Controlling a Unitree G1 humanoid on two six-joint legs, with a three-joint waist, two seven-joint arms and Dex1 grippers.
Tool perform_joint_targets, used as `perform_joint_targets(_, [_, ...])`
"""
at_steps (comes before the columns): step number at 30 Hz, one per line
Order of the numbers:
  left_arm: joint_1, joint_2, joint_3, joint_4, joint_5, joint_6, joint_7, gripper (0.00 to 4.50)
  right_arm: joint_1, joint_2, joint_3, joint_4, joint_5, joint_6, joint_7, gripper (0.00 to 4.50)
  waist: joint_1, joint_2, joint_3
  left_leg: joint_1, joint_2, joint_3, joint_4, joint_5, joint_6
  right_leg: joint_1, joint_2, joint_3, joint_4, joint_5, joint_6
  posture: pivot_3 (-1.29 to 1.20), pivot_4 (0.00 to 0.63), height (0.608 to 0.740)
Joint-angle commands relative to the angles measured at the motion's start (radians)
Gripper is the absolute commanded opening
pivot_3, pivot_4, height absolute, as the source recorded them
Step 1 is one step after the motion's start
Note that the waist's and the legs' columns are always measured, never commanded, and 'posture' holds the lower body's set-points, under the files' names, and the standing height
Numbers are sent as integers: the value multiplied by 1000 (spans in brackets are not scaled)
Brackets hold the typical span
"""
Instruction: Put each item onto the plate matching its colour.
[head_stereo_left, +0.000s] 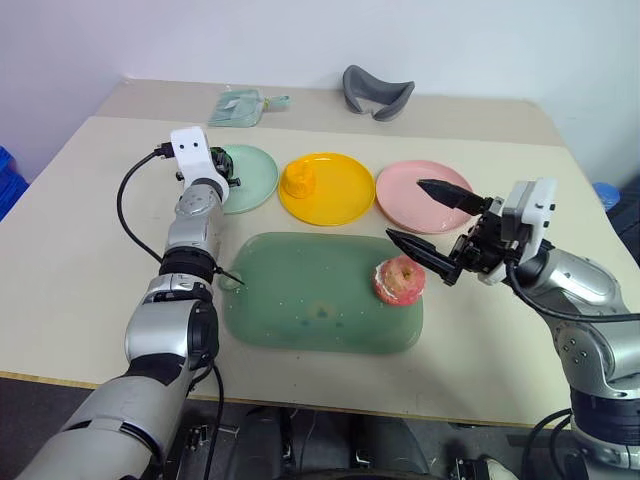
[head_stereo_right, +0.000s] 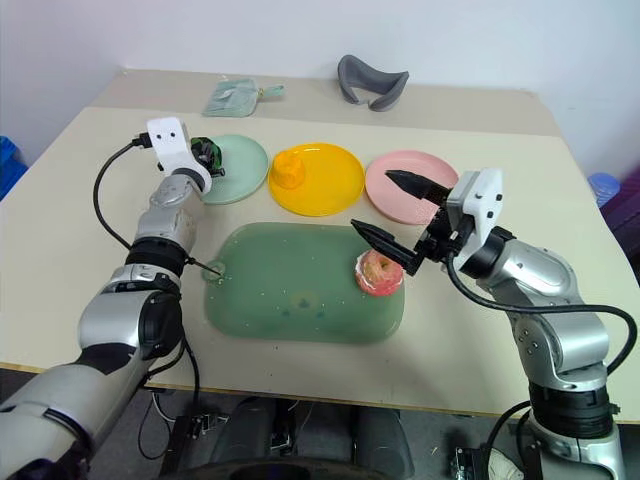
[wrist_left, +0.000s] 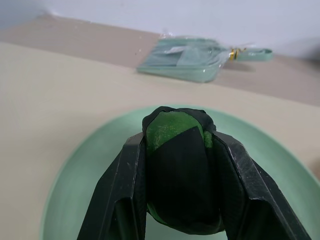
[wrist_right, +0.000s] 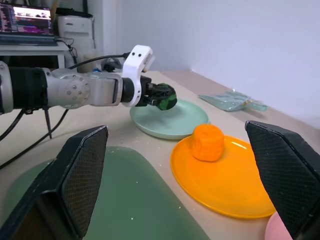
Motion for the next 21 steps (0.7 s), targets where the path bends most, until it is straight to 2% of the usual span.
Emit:
perform_joint_targets(1, [5,2,0,-49,-7,-5,-17,2295,-17,9,-3,-9,-7,-20,-16,4500,1,0,0,0,0,0,0,0,0,0,0,0,0,0,0,0,150,740])
perform_joint_targets(3, [12,-1,2,-63,-12,1,-18,3007,-11,6,0,-3,-14,-26,-12,4500,1,0,0,0,0,0,0,0,0,0,0,0,0,0,0,0,150,740])
perform_joint_targets(6, [36,-11,11,-113,-31,-21,-39,4466,8,-2,6,5,-41,-31,-11,4500,1,0,0,0,0,0,0,0,0,0,0,0,0,0,0,0,150,740])
perform_joint_targets(10, [153,-28,29,-346,-124,-20,-158,4466,49,-6,31,1,-81,-26,-14,4500,-1,0,0,0,0,0,0,0,0,0,0,0,0,0,0,0,150,740])
perform_joint_targets(14, [371,-13,-35,-676,-260,-10,-484,4466,84,-14,74,39,-149,-29,-23,4500,-19,0,0,0,1,0,-1,0,-1,-1,0,0,1,0,0,0,150,740])
perform_joint_targets(18, [583,150,-162,-930,-355,142,-856,4466,115,-17,131,93,-197,-50,14,4500,-25,0,0,0,1,0,-1,1,-1,-1,0,0,1,0,0,0,150,740])
perform_joint_targets(21, [640,230,-189,-1009,-404,193,-989,4466,133,-16,158,123,-210,-63,47,4500,-21,1,0,0,1,0,-1,1,-2,-1,0,0,1,0,0,0,150,740])
